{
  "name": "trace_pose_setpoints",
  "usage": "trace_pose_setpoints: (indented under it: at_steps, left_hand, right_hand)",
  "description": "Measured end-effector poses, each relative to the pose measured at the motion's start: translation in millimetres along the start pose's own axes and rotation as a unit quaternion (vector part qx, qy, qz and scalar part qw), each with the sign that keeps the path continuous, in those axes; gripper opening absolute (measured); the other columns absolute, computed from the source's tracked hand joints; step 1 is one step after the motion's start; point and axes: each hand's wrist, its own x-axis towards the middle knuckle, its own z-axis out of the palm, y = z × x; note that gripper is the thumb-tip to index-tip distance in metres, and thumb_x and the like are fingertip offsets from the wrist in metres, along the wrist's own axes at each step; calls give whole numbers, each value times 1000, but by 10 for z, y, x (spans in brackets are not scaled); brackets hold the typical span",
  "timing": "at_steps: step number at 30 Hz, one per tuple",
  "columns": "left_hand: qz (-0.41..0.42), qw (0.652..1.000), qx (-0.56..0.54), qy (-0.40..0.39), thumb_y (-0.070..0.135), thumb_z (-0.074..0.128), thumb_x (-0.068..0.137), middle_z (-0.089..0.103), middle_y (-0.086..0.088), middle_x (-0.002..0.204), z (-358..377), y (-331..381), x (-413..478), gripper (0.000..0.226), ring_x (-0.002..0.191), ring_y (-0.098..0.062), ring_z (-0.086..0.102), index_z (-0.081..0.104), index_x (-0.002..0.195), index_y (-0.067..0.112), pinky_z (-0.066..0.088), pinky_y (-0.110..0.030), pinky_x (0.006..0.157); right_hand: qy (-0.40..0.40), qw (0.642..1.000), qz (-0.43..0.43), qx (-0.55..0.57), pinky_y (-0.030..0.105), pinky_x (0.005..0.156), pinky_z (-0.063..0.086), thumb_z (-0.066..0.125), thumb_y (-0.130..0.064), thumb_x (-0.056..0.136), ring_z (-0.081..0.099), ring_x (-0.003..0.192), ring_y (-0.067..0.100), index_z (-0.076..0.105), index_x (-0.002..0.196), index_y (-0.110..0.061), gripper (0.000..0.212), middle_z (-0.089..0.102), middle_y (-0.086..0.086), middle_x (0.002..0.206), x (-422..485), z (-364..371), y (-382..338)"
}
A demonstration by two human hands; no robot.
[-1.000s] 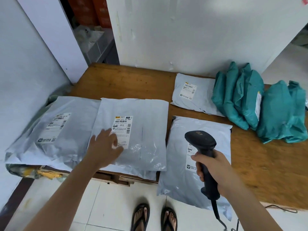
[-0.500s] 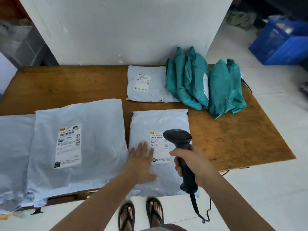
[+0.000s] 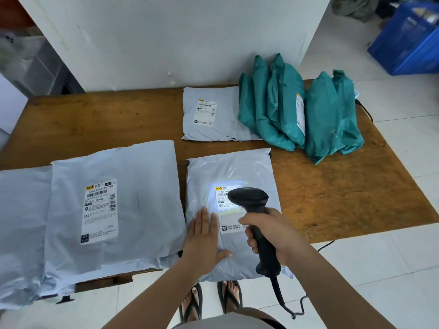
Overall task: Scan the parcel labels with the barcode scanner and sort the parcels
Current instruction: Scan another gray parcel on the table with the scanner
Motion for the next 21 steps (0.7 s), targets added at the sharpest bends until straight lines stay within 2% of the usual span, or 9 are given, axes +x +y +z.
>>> trace_pose_setpoints:
  at_steps: [6, 8, 10, 13, 15, 17, 19, 21]
  left_hand:
    - [1, 1000, -17, 0, 72, 37, 84, -20, -24, 155, -18, -3, -16, 106, 145, -37, -14, -14, 149, 6, -4, -44, 118]
    - [-4, 998, -60, -13, 68, 39, 86, -19, -20, 156, -68, -12, -8, 99, 146, -34, -14, -8, 150, 10, -3, -43, 118]
    - [-30, 987, -157, 2, 59, 41, 90, -14, -14, 159, -156, -27, 16, 82, 147, -29, -12, 7, 151, 14, 0, -40, 120]
    - [-139, 942, -295, 81, 40, 50, 92, 6, -16, 156, -303, -12, 65, 63, 146, -32, 8, 25, 144, 14, 14, -36, 118]
    - [-229, 896, -370, 85, 30, 60, 86, 23, -21, 147, -392, -14, 136, 67, 138, -37, 27, 27, 140, 6, 25, -37, 113]
    - [-288, 865, -405, 69, 29, 68, 81, 37, -21, 137, -452, -42, 221, 69, 129, -35, 40, 31, 130, 0, 34, -36, 105]
    - [-296, 836, -457, 62, 27, 75, 76, 56, -15, 112, -491, -96, 291, 51, 104, -28, 56, 42, 105, 3, 45, -29, 83]
    - [-251, 777, -571, 82, 16, 76, 75, 62, -7, 82, -563, -125, 310, 25, 75, -19, 56, 54, 82, 6, 44, -18, 57]
  right_hand:
    - [-2, 1000, 3, -11, 24, 44, 37, 63, -6, 83, 42, 40, 19, 52, 76, -6, 13, 48, 8, 51, 26, 20, -10]
    - [-1, 1000, 3, -10, 24, 43, 37, 62, -6, 83, 42, 40, 19, 52, 76, -6, 12, 48, 8, 51, 26, 32, -13]
    - [-1, 1000, 6, -9, 24, 43, 37, 62, -6, 83, 42, 40, 19, 52, 77, -6, 12, 48, 8, 51, 16, 41, -12]
    - [3, 1000, 6, -13, 24, 44, 38, 62, -7, 83, 42, 41, 19, 53, 78, -5, 10, 49, 8, 52, -7, 51, -8]
    - [9, 1000, -1, -15, 24, 44, 38, 62, -7, 83, 43, 41, 19, 54, 78, -5, 10, 50, 8, 52, -35, 55, -5]
    - [18, 1000, -15, -15, 24, 43, 38, 63, -6, 83, 42, 41, 19, 54, 78, -5, 10, 50, 9, 52, -69, 42, 1]
    - [29, 999, -23, -5, 24, 42, 37, 63, -4, 83, 42, 40, 19, 54, 79, -4, 9, 49, 9, 52, -106, 14, -6]
    - [35, 999, -21, 19, 24, 42, 36, 63, -4, 83, 42, 39, 19, 54, 83, -4, 9, 50, 10, 53, -146, -21, -22]
